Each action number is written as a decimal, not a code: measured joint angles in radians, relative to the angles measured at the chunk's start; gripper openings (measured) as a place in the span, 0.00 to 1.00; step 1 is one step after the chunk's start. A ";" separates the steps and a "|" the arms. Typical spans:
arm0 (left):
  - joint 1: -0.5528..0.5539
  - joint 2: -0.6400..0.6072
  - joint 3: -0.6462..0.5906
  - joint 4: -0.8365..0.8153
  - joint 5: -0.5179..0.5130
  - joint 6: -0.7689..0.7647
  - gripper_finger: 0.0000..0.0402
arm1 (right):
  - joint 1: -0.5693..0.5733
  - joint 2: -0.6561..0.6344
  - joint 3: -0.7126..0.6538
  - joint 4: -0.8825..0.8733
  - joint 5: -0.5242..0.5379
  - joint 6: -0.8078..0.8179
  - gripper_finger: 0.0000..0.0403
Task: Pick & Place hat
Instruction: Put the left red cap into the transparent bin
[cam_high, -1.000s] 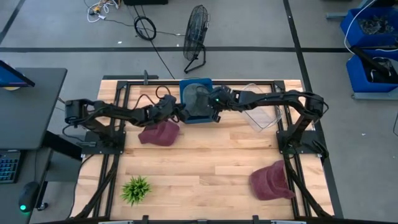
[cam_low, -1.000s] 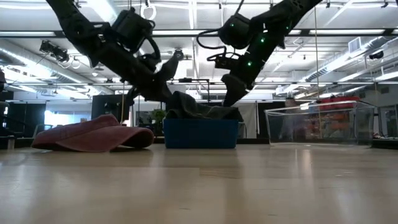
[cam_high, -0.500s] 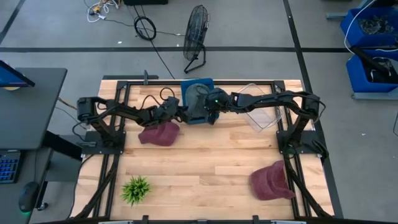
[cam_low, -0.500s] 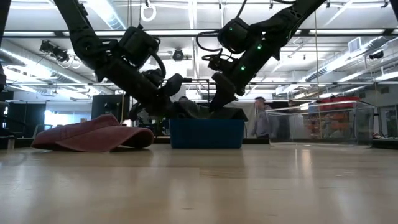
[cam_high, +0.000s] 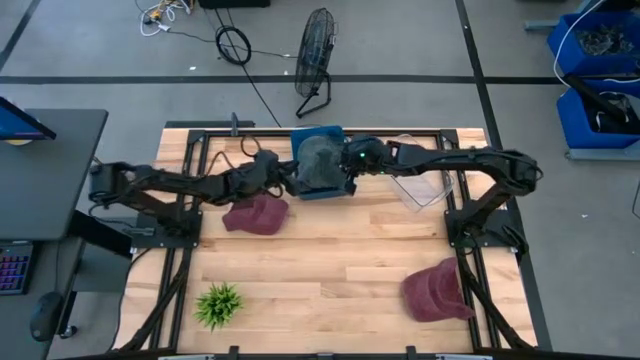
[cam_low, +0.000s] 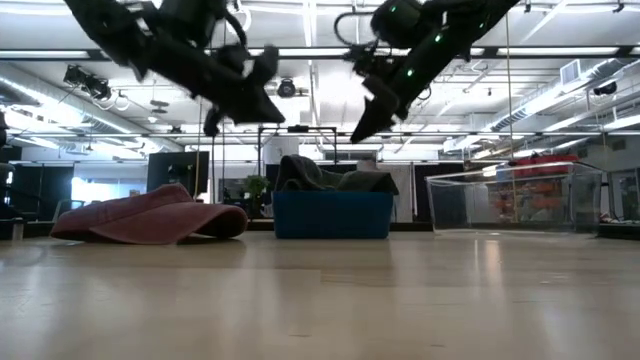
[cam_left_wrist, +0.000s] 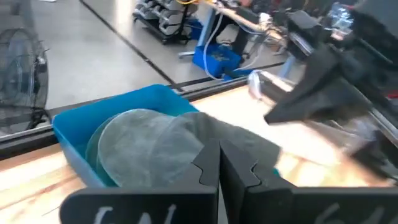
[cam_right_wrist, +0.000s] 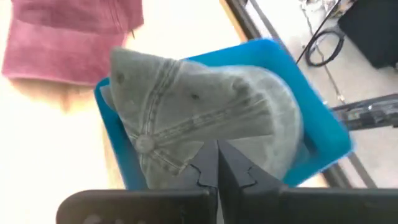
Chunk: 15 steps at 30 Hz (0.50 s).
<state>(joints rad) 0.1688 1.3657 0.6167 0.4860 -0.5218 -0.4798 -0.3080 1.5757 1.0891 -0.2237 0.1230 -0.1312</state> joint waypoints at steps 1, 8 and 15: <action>-0.009 -0.032 0.000 -0.025 -0.002 0.002 0.01 | 0.000 -0.019 0.001 -0.011 0.000 -0.004 0.00; -0.094 -0.174 -0.001 -0.150 -0.040 0.026 0.01 | 0.012 -0.171 0.001 -0.121 -0.001 -0.019 0.00; -0.202 -0.231 0.000 -0.228 -0.048 0.008 0.01 | 0.103 -0.311 0.001 -0.285 -0.012 -0.019 0.01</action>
<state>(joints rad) -0.0336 1.1347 0.6163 0.2577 -0.5697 -0.4718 -0.2054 1.2645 1.0901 -0.5091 0.1112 -0.1505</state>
